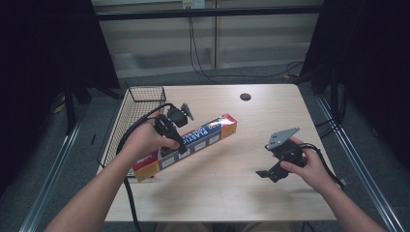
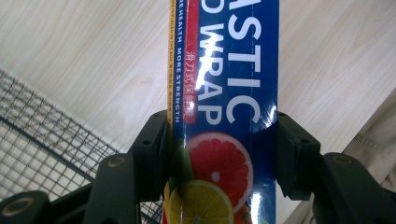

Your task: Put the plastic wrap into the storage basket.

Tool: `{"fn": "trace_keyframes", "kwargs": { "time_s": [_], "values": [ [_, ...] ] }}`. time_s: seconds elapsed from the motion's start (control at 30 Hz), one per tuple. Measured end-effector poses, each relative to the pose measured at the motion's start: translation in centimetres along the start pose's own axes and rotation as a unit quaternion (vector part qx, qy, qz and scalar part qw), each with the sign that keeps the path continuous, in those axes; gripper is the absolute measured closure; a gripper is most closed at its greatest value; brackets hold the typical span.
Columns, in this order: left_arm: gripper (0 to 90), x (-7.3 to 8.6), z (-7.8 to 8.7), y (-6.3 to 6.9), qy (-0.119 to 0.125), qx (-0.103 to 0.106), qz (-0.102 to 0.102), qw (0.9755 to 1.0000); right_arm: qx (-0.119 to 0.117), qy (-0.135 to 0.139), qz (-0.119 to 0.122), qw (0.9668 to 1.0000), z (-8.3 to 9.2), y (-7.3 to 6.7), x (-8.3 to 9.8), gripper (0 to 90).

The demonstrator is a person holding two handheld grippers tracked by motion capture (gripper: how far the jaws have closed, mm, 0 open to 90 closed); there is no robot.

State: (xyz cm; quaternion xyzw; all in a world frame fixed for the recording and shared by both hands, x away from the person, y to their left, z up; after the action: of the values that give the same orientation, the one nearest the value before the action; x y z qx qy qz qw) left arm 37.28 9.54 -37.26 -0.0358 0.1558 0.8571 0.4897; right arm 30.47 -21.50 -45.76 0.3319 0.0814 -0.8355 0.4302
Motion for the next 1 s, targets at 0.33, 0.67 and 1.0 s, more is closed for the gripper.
{"fn": "trace_keyframes", "kwargs": {
  "time_s": [0.33, 0.67, 1.0],
  "values": [
    [45.3, 1.4, 1.2, -1.2, 0.005, -0.013, 0.031, 0.9994, -0.002, -0.003, -0.005, 1.0, -0.5, -0.4, 0.5, 1.3],
    [45.3, 3.0, 2.6, -2.4, 0.013, -0.03, 0.072, 0.9968, -0.001, 0.0, -0.006, 1.0, -0.8, -0.8, 0.9, 1.2],
    [45.3, 4.0, 3.5, -3.5, 0.036, -0.037, 0.112, 0.9924, 0.005, -0.01, -0.008, 0.9999, -1.0, -1.1, 1.3, 1.2]
  ]
}}
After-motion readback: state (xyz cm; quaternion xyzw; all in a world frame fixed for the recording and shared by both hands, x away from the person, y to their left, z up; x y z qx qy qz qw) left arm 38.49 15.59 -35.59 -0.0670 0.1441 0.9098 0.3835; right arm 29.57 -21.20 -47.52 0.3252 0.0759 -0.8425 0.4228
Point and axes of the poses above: each handheld gripper's, and its own axes: z roughly backward along the jaws, x roughly out of its underside, y roughly to its right, the point moved 4 cm from there along -z, roughly forward along the jaws, and after that the axes turned 11 degrees about x, right-handed, at the moved point
